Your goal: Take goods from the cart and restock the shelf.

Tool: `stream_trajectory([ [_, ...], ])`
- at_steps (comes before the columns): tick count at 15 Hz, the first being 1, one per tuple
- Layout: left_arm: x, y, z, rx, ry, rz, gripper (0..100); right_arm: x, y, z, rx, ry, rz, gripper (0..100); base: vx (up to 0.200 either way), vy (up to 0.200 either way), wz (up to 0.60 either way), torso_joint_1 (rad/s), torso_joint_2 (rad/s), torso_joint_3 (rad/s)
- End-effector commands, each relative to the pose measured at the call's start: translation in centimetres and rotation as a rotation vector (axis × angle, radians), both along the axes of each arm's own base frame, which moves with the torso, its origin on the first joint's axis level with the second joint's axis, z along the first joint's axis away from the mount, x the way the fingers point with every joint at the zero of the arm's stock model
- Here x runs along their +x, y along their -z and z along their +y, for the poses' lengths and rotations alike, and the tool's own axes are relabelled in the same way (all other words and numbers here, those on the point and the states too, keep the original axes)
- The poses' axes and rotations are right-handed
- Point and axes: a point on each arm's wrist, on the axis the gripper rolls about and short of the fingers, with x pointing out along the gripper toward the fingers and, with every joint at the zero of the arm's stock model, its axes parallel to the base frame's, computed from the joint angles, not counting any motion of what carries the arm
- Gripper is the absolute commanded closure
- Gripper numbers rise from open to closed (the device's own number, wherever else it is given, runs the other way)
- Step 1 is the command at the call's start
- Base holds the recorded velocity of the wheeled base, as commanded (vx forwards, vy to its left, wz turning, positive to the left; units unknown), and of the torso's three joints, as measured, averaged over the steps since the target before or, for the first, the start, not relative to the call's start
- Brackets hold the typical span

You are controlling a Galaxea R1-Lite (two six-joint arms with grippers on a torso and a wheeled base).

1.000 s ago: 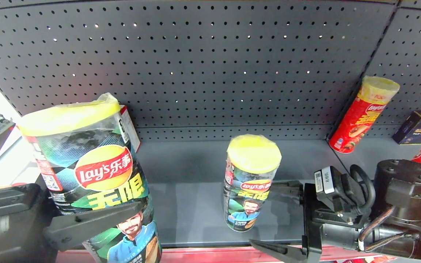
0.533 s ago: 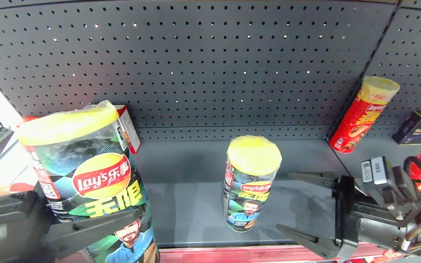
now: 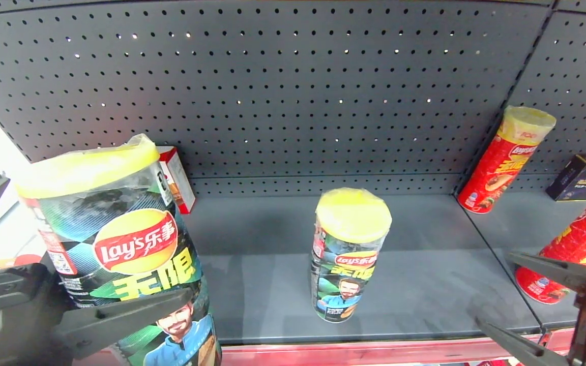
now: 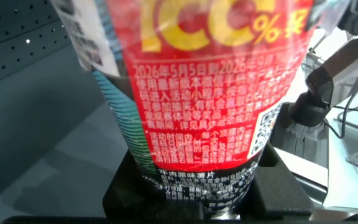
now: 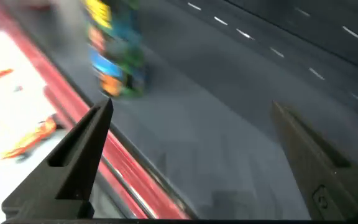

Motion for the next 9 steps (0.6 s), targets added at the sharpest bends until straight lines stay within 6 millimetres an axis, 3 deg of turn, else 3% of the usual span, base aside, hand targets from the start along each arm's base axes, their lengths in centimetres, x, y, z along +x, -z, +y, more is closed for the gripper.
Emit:
stream_trajectory([
  [1, -0.2, -0.1, 0.1, -0.003, 0.002, -0.007, 100, -3.8, 1.3, -2.5, 0.059, 0.166, -0.038, 0, 0.000, 0.000, 0.00, 0.000, 0.00, 0.000],
  [9, -1.3, -0.4, 0.4, -0.016, 0.010, -0.041, 100, -11.7, 6.5, -5.4, 0.148, 0.628, 0.018, 0, 0.000, 0.000, 0.00, 0.000, 0.00, 0.000],
])
